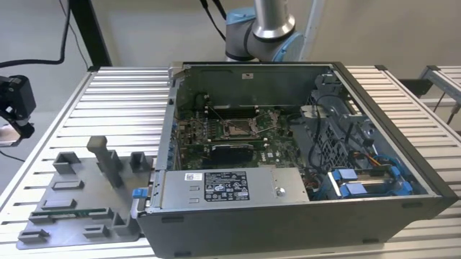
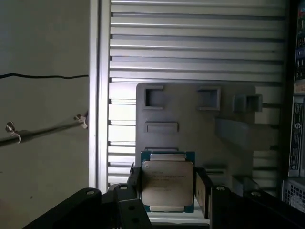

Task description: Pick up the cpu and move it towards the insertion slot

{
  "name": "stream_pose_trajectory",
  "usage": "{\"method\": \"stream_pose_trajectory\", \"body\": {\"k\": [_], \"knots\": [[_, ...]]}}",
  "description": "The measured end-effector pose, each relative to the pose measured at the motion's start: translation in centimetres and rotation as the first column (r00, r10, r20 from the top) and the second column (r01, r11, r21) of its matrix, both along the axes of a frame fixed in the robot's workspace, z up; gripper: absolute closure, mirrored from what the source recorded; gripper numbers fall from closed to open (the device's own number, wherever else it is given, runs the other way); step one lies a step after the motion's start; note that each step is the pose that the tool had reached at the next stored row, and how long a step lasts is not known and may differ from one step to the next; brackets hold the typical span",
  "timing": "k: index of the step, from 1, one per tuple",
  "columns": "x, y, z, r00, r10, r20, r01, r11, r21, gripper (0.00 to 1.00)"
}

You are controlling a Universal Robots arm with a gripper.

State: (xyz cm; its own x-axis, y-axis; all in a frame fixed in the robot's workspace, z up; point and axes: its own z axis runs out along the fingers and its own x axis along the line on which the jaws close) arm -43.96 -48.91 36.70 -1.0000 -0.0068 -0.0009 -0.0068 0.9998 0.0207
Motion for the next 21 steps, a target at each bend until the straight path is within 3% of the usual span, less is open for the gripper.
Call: {"method": "stream_pose_trajectory", "body": {"k": [14,15,21], "knots": [[0.00,0.00,3.07,1.0000,0.000,0.0000,0.000,1.0000,0.0000,1.00],[0.00,0.00,3.59,1.0000,0.000,0.0000,0.000,1.0000,0.0000,1.00],[0.00,0.00,4.96,1.0000,0.000,0.0000,0.000,1.0000,0.0000,1.00]]}}
